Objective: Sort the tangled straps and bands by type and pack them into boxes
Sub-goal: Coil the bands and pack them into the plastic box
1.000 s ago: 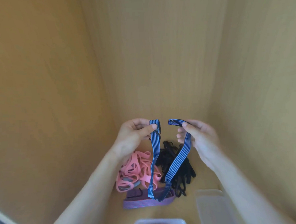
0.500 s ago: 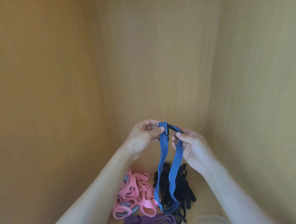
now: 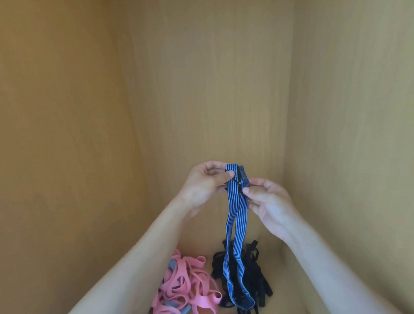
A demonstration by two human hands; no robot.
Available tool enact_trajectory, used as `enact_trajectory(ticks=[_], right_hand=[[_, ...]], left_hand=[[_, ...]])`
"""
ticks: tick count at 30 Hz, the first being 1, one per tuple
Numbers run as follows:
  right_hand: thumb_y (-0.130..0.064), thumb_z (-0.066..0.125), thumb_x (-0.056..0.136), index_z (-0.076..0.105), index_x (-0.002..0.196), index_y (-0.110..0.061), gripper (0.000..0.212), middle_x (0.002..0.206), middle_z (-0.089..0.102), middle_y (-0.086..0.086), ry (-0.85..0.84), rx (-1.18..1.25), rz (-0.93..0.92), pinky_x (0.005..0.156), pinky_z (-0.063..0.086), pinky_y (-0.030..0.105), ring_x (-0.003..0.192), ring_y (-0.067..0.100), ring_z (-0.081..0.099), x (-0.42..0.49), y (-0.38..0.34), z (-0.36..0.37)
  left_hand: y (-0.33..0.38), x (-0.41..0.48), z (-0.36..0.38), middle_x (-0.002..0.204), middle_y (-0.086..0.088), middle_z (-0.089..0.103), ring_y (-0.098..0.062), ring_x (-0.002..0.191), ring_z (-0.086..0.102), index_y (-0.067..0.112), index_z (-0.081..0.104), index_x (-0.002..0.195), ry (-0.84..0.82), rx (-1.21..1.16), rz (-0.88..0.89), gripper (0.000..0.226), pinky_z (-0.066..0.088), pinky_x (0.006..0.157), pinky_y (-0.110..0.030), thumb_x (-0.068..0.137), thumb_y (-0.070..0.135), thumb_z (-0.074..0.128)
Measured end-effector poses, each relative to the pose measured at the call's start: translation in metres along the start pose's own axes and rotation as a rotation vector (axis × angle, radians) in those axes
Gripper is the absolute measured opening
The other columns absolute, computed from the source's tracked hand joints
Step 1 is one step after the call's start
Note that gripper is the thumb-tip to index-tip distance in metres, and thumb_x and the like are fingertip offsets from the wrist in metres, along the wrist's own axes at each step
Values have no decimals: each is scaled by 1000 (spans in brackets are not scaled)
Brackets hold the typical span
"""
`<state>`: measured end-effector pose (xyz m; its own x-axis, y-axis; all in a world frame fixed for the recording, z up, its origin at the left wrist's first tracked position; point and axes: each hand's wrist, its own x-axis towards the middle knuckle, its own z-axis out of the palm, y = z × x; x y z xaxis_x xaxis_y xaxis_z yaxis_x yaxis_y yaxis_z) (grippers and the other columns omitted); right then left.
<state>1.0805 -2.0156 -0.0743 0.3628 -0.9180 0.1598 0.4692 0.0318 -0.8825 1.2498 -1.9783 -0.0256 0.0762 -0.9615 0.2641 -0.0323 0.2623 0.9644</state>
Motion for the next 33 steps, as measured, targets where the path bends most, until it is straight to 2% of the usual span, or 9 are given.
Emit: enact_trajectory(ticks=[6,12,18,22,24,26,28,33], right_hand=[[13,67,84,57,99,-7,27,89,77,10,35,29,-34,73,58,34,82,22,75,7,-9,0],[13,68,84,58,95,-8,26,88,77,9,108,21,-93,79,57,37,82,22,74,11,-11,0],[11,69,85,60,91,-9,23,79,75,4,174,-33,-149,79,55,35,76,16,73,9,-9,-4],[11,69,85,60,91,-8,21,81,76,6,165,-24,-150,78,55,36,77,18,73,8,-6,-6],[10,69,85,60,91,-7,20,82,76,8,156,-22,-150,79,55,36,79,19,73,7,-4,-6],[8,70,86,61,91,-7,19,81,75,7,161,-25,-146,82,54,38,79,20,72,7,-3,-7],[6,71,85,64,91,-8,16,81,73,7,172,-35,-142,86,55,42,80,20,71,6,-3,-9],[3,74,85,66,91,-10,16,84,74,6,202,-80,-129,100,53,47,89,22,71,3,-2,-10]], left_hand=[[10,6,8,93,-9,74,-15,75,73,4,67,105,26,33,11,13,57,66,-22,92,6,69],[15,9,13,87,-2,75,-15,76,73,8,67,101,25,31,21,9,59,68,-24,92,7,70],[10,6,11,93,-7,75,-18,79,74,6,67,102,23,-16,4,13,57,65,-23,91,7,72],[7,3,12,89,-6,74,-17,74,74,10,64,93,50,-34,-11,9,56,62,-23,90,7,73],[4,2,12,93,-9,74,-19,77,74,9,62,94,76,-6,-15,9,58,65,-26,92,7,71],[1,1,13,98,-11,77,-24,88,76,8,56,98,87,22,-23,10,61,75,-34,94,7,64],[-1,0,12,97,-9,78,-24,94,75,10,48,101,83,18,-30,11,60,80,-36,96,6,57],[-2,-1,13,88,-14,75,-23,83,71,11,45,98,81,18,-26,17,59,67,-27,94,6,61]])
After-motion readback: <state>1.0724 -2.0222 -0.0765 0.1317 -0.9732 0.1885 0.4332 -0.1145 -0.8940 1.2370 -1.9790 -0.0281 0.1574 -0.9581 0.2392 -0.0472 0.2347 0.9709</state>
